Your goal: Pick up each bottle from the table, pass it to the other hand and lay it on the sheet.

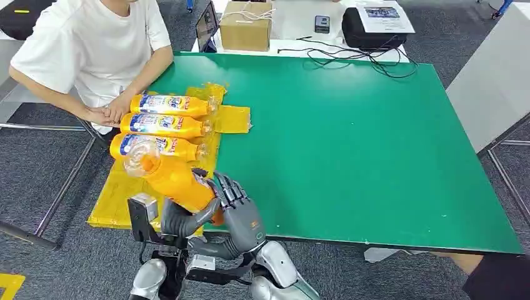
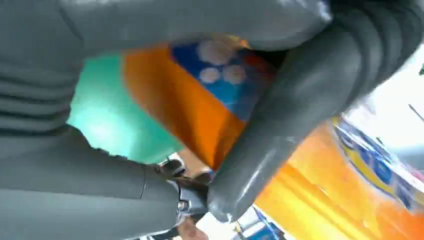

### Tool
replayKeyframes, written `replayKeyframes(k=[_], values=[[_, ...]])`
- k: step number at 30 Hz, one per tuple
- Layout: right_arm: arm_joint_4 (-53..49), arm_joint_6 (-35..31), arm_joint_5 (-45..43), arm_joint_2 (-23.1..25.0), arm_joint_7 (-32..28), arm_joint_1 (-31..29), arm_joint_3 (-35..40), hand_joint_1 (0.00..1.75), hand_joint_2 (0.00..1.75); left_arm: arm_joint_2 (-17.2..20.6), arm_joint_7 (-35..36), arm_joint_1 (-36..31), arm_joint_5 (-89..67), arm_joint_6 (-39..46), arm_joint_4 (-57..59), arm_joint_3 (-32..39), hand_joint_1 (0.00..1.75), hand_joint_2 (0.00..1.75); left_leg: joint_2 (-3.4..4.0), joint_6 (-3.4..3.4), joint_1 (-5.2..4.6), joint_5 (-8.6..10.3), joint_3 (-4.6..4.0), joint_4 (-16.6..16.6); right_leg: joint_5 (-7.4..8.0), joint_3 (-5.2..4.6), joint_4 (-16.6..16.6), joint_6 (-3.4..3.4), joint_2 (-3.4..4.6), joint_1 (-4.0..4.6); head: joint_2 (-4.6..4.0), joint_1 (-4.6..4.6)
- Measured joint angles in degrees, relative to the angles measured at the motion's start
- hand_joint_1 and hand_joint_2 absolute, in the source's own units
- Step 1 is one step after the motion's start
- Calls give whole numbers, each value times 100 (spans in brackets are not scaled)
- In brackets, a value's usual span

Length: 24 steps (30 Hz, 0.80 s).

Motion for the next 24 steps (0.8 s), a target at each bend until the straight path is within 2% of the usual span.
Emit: replayKeyframes(k=[3,6,8,11,13,17,24], values=[[39,-6,129,-2,27,0,-86,0,0,145,48,-306,-1163,674,264,107,175,175,0,-1,1,3,0,-1,1,4,2,-1,-1,1,0,13],[37,-7,150,33,-33,-7,8,0,0,278,111,-615,-1606,838,647,400,175,175,23,-4,2,3,2,-1,6,-3,3,-4,4,3,0,-2],[39,-4,5,33,-44,-30,85,0,0,350,173,-803,-2249,1227,889,518,175,175,7,-3,5,8,-2,0,4,0,4,-4,-4,6,0,4],[39,66,-279,33,-118,-49,181,0,0,551,225,-1089,-3121,1650,1295,752,166,175,13,-3,5,7,-2,0,5,-3,5,-5,1,6,0,0],[39,120,-439,31,-171,-60,227,0,0,707,330,-1290,-3609,1676,1540,890,175,175,15,-4,5,8,-2,0,4,-4,4,-5,2,6,0,-2],[15,308,-677,22,-249,-58,233,0,0,1185,1006,-1647,-5294,1462,2062,922,175,175,14,-4,8,8,-2,0,4,-5,6,-6,4,9,0,2],[-127,376,-852,-48,-428,79,212,0,0,2143,1440,-2222,-6191,478,2669,870,175,175,28,-6,14,8,-3,-1,4,-11,8,-7,13,15,0,2]])
